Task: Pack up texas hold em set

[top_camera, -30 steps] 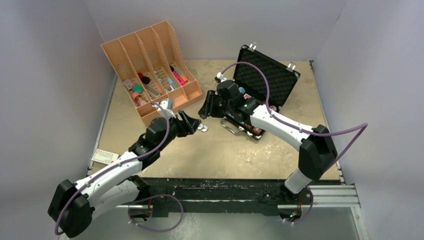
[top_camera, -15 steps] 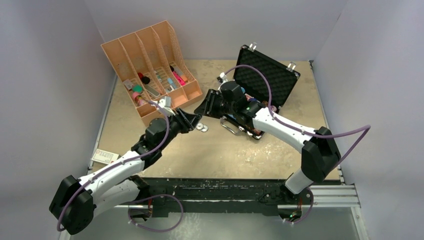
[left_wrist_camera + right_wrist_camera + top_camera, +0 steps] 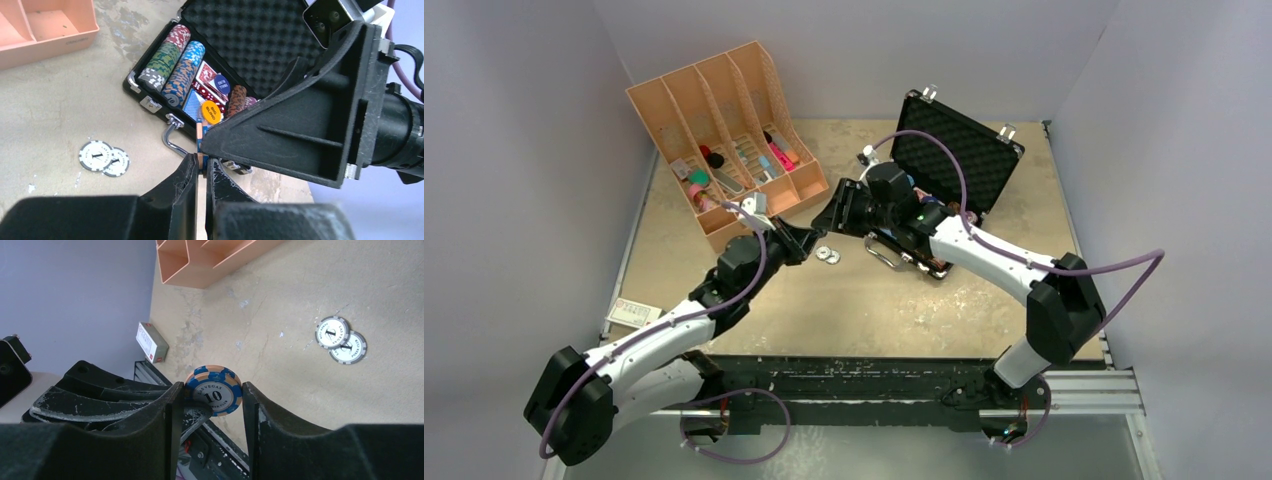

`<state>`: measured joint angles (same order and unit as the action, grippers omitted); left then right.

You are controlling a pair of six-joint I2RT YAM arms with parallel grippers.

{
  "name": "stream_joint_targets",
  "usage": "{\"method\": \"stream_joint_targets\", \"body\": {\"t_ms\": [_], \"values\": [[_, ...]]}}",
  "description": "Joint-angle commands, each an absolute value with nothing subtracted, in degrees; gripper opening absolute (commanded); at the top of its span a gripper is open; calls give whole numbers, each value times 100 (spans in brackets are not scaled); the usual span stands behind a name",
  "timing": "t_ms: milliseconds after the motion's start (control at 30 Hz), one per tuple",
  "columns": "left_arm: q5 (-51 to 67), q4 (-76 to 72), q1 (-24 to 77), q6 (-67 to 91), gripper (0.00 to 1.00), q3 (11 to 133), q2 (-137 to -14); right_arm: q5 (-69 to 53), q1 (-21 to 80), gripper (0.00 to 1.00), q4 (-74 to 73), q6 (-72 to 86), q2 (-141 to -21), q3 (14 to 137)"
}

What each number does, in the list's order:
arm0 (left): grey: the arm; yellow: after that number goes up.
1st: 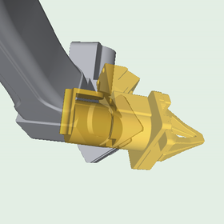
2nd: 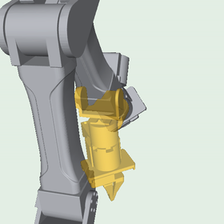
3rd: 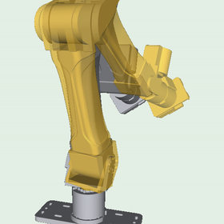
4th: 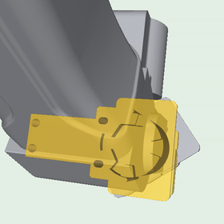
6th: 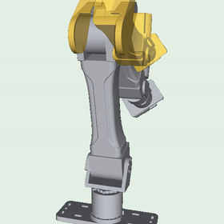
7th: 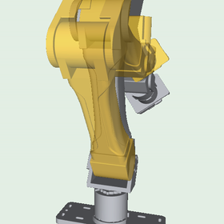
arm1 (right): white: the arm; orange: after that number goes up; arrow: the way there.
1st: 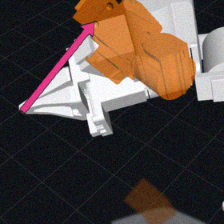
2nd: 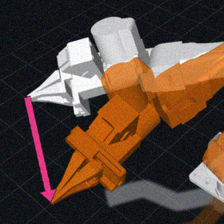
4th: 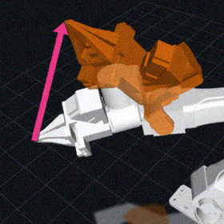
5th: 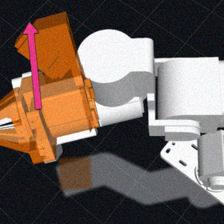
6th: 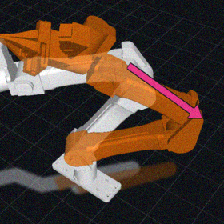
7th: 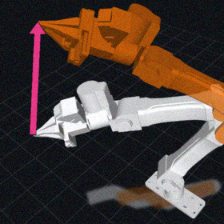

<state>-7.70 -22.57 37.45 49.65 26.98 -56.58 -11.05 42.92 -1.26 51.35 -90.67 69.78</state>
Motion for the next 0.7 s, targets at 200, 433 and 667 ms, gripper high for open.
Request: {"method": "stream_joint_targets", "body": {"t_ms": [200, 433, 667], "values": [[-346, -1709, 3731, 4087, 0, 3532, -5367, -2210, 3728, 77, 574, 3496, -7860, 6761], [786, -871, 3715, 3004, 0, 4142, -5009, -3330, 3593, 76, 1184, 1696, -6910, 6383], [2002, -557, 3713, 2487, 0, 4571, -4625, -4086, 3595, 73, 1349, 1102, -6592, 6228]]}}
